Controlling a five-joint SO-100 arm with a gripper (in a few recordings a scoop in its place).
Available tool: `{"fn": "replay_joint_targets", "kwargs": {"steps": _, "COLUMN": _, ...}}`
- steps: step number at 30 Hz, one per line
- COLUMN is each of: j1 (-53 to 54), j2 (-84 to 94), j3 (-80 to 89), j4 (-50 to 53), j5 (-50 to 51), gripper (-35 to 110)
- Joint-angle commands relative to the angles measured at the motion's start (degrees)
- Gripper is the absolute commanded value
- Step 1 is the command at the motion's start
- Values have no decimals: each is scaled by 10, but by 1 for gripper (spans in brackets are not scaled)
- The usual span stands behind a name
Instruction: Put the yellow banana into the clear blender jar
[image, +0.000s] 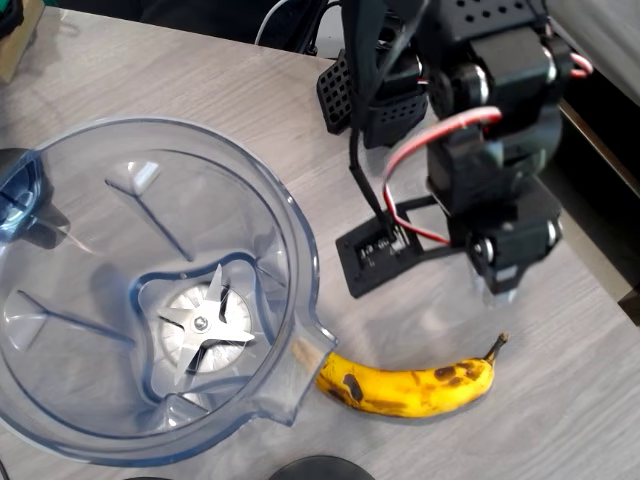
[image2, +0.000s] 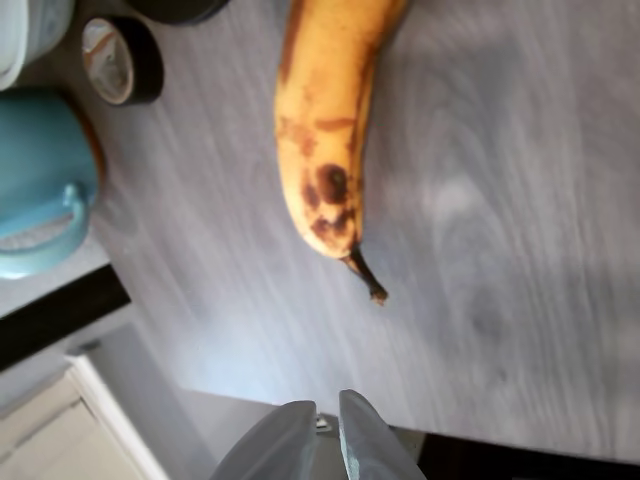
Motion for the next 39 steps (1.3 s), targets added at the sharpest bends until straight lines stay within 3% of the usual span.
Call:
{"fn": "replay_joint_targets", "kwargs": {"steps": 1, "j1": 12, "j2": -94, "j3": -128, "j4": 26, "j5": 24, "gripper": 0}}
{"fn": "replay_joint_targets", "kwargs": {"steps": 10, "j1": 18, "j2": -217, "j3": -227, "j4": 39, "j5": 66, "gripper": 1}}
{"fn": "replay_joint_targets", "kwargs": {"steps": 13, "j1": 25, "j2": -244, "j3": -227, "j4": 32, "j5": 66, "gripper": 16}}
{"fn": "replay_joint_targets", "kwargs": {"steps": 16, "j1": 33, "j2": -282, "j3": -227, "j4": 27, "j5": 66, "gripper": 23}}
{"fn": "replay_joint_targets", "kwargs": {"steps": 39, "j1": 62, "j2": -488, "j3": -329, "j4": 52, "j5": 52, "gripper": 26}}
